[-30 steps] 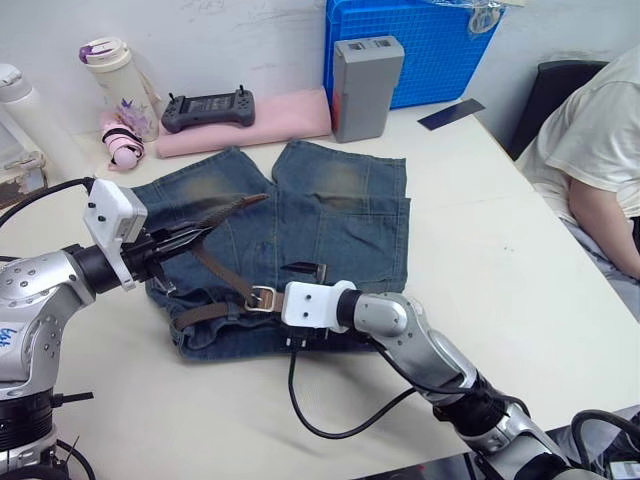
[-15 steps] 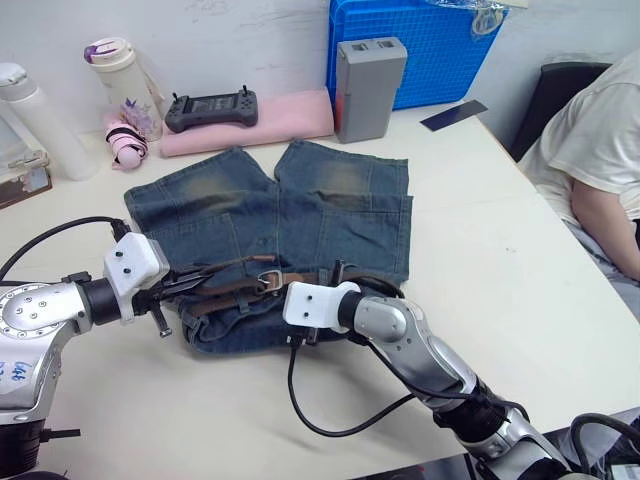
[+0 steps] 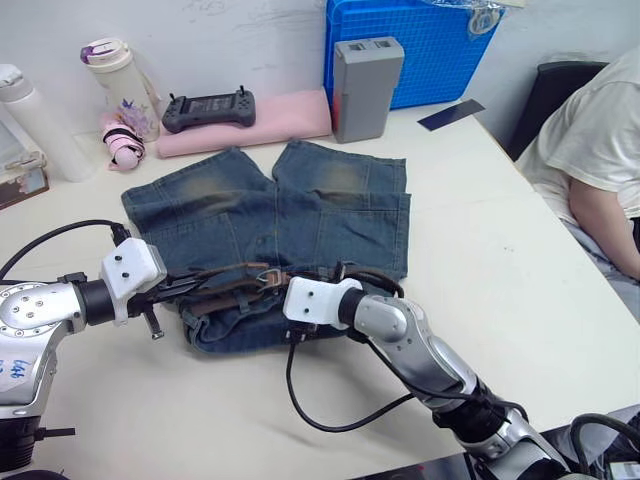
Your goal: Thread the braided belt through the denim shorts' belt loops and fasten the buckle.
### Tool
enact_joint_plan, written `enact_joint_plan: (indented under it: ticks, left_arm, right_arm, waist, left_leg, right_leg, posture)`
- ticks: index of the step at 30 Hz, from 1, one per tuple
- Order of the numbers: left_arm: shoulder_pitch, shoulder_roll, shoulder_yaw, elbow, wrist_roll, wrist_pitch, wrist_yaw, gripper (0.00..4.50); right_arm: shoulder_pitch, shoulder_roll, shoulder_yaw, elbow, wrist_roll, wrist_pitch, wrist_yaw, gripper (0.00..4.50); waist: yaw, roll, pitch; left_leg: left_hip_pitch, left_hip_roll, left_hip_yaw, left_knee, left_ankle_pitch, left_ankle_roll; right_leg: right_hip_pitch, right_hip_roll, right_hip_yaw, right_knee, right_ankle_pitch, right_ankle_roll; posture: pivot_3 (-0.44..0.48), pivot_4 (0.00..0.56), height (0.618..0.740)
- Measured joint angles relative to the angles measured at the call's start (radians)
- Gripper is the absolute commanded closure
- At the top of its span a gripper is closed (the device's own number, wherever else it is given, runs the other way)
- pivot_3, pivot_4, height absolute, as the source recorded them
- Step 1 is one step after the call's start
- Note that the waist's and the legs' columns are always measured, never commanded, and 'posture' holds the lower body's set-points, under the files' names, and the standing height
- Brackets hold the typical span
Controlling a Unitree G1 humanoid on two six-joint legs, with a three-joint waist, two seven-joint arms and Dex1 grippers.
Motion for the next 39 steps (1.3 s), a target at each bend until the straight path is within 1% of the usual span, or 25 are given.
enact_joint_plan:
  ticks: [1, 7, 10, 14, 19, 34, 37, 38, 39]
  left_arm:
    - [0.000, 0.000, 0.000, 0.000, 0.000, 0.000, 0.000, 4.50]
    - [0.001, 0.000, 0.000, 0.001, 0.000, 0.000, 0.000, 4.50]
    - [0.001, 0.000, 0.000, 0.003, -0.001, 0.000, 0.000, 4.50]
    - [0.001, 0.000, 0.000, 0.020, -0.001, 0.000, -0.001, 4.50]
    - [0.001, 0.000, 0.000, 0.028, -0.001, 0.000, -0.001, 4.50]
    - [0.001, 0.000, 0.000, 0.028, -0.005, 0.005, -0.001, 4.50]
    - [0.001, 0.000, 0.000, 0.028, -0.006, 0.006, -0.002, 4.50]
    - [0.001, 0.000, 0.000, 0.028, -0.006, 0.007, -0.002, 4.50]
    - [0.001, 0.000, 0.000, 0.028, -0.006, 0.008, -0.002, 4.50]
  right_arm:
    - [0.000, -0.007, 0.000, 0.000, -0.009, -0.001, -0.003, 1.15]
    - [0.034, -0.047, -0.009, -0.041, 0.000, -0.002, 0.023, 1.15]
    - [0.058, -0.094, -0.025, -0.079, 0.024, -0.021, 0.061, 1.15]
    - [0.061, -0.111, -0.033, -0.081, 0.031, -0.040, 0.074, 1.15]
    - [0.060, -0.115, -0.032, -0.081, 0.028, -0.049, 0.079, 1.15]
    - [0.056, -0.148, 0.004, -0.072, -0.086, -0.069, 0.079, 1.15]
    - [0.047, -0.127, 0.015, -0.055, -0.120, -0.066, 0.065, 1.15]
    - [0.033, -0.093, 0.038, -0.027, -0.145, -0.065, 0.051, 1.15]
    - [0.032, -0.086, 0.042, -0.022, -0.152, -0.065, 0.048, 1.15]
  waist:
    - [0.000, 0.000, 0.000]
    - [0.001, 0.000, 0.000]
    - [0.001, 0.000, 0.000]
    - [-0.002, 0.000, 0.000]
    - [0.001, 0.000, 0.000]
    - [0.000, 0.000, 0.000]
    - [-0.002, 0.000, 0.000]
    - [-0.001, 0.000, 0.000]
    - [0.000, 0.000, 0.000]
  left_leg:
    - [0.000, 0.000, 0.000, 0.000, 0.000, 0.000]
    - [0.000, 0.000, 0.000, 0.000, 0.000, 0.000]
    - [0.000, 0.000, 0.000, 0.000, 0.000, 0.000]
    - [0.000, 0.000, 0.000, 0.000, 0.000, 0.000]
    - [0.000, 0.000, 0.000, 0.001, 0.000, 0.000]
    - [0.000, 0.000, 0.000, 0.001, -0.001, 0.000]
    - [0.000, 0.000, 0.000, 0.001, -0.001, 0.000]
    - [0.000, 0.000, 0.000, 0.001, -0.001, 0.000]
    - [0.000, 0.000, 0.000, 0.002, -0.001, 0.000]
  right_leg:
    - [0.000, 0.000, 0.000, 0.000, 0.000, 0.000]
    - [0.000, 0.000, 0.000, 0.000, 0.000, 0.000]
    - [0.000, 0.000, 0.000, 0.000, 0.000, 0.000]
    - [0.000, 0.000, 0.000, 0.000, 0.000, 0.000]
    - [0.000, 0.000, 0.000, 0.000, 0.000, 0.000]
    - [0.000, 0.000, 0.000, 0.000, 0.000, 0.000]
    - [0.000, 0.000, 0.000, 0.001, 0.000, 0.000]
    - [0.000, 0.000, 0.000, 0.001, 0.000, 0.000]
    - [0.000, 0.000, 0.000, 0.001, 0.000, 0.000]
  posture:
    - [0.000, 0.150, 0.709]
    - [0.000, 0.150, 0.709]
    - [0.000, 0.150, 0.709]
    - [0.000, 0.150, 0.709]
    - [0.000, 0.150, 0.709]
    - [0.000, 0.150, 0.709]
    - [0.000, 0.150, 0.709]
    - [0.000, 0.150, 0.709]
    - [0.000, 0.150, 0.709]
